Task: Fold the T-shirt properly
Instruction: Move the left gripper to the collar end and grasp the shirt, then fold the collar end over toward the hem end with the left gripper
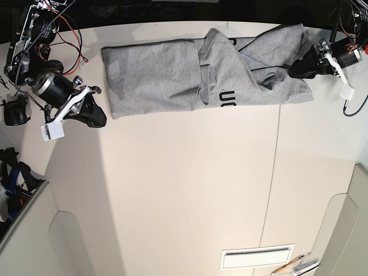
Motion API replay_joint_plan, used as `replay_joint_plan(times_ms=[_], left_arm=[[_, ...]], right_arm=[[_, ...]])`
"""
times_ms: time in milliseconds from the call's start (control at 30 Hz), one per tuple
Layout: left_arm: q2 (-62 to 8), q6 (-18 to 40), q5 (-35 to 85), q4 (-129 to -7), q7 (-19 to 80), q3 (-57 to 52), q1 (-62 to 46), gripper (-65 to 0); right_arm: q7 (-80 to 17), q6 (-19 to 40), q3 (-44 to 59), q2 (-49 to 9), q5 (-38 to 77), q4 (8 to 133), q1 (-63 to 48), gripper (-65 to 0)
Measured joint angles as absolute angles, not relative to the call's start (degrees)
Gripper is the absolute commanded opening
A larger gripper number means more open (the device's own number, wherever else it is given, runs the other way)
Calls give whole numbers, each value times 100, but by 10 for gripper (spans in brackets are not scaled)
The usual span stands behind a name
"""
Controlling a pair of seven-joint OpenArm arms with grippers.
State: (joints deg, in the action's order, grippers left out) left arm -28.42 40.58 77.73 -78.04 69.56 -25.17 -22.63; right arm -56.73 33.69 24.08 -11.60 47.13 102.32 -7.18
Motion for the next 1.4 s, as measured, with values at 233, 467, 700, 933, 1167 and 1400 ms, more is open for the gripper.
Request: replay_joint_plan(times_ms=[233,467,700,933,1167,1400], left_arm=[[-2842,4084,7658,-7815,6947,-2517,-2250,-178],[-2891,4082,7603,-7828,6893,-2346,-2250,-178],[-2888,4104,7631,-7848,6829,-2071,-2222,-178],[-2888,4106,7596,-7848,6805,-2053,-2220,-271],[-2873,4095,7358,-7837,6871,-2021,-2233,-495],[-2871,4080,7253,-7841,6967,-2021,-2137,-650]], right_arm=[[-5673,3369,2408,-1160,4713,10232,-718,-650],[-5673,3369,2408,-1160,4713,10232,-716,-650],[-5673,3369,2408,-1160,4713,10232,-718,-650],[-5673,3369,2408,-1160,4713,10232,-718,-650],[-5671,3369,2408,-1160,4711,10232,-718,-650],[-5669,3369,2408,-1160,4783,10232,-718,-650]])
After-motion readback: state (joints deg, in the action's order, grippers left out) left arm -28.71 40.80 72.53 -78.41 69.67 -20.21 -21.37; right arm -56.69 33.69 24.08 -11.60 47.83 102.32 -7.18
